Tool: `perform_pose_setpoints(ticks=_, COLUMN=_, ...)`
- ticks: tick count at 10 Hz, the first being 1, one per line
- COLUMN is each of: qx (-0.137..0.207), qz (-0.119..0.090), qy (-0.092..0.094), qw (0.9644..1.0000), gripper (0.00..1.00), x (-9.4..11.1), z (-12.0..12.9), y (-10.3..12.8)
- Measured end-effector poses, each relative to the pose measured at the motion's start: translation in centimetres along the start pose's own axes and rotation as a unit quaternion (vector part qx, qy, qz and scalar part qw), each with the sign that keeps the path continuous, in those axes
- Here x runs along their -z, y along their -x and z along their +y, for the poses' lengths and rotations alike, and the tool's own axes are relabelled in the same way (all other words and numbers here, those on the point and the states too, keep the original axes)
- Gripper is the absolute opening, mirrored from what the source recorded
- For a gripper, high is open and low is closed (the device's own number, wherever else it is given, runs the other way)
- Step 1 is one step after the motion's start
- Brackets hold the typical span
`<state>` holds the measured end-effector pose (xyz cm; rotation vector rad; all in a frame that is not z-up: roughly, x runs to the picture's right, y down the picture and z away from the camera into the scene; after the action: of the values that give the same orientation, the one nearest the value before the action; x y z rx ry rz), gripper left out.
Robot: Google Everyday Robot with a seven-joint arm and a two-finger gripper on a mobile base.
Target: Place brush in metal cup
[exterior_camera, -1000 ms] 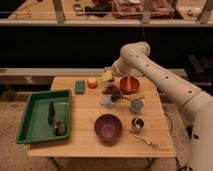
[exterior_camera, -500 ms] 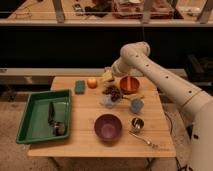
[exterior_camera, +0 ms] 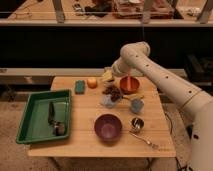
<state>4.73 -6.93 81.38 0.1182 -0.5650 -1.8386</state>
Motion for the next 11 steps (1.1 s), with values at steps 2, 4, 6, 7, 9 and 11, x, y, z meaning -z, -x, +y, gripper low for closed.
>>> perform_pose_setpoints(ticks=2, qx=0.000, qz=0.000, qy=0.000, qw=1.0000, gripper=0.80, x=0.0, z=0.0, y=0.0)
perform_pose_setpoints(ticks=4, qx=0.000, qz=0.000, qy=0.000, qw=1.0000, gripper=0.80, x=0.0, z=0.0, y=0.0)
perform_pose_setpoints(ticks=6, qx=0.001, qz=0.000, qy=0.000, qw=1.0000, gripper=0.80, x=0.1, z=0.0, y=0.0)
perform_pose_setpoints(ticks=7, qx=0.002, qz=0.002, qy=0.000, qw=1.0000, gripper=0.80, x=0.2, z=-0.1, y=-0.1)
perform_pose_setpoints(ticks=9, qx=0.024, qz=0.011, qy=-0.002, qw=0.9996, gripper=0.80, x=1.1, z=-1.5, y=-0.2)
perform_pose_setpoints(ticks=11, qx=0.064, qz=0.023, qy=-0.014, qw=0.9976, gripper=0.80, x=3.0, z=-5.2, y=-1.1)
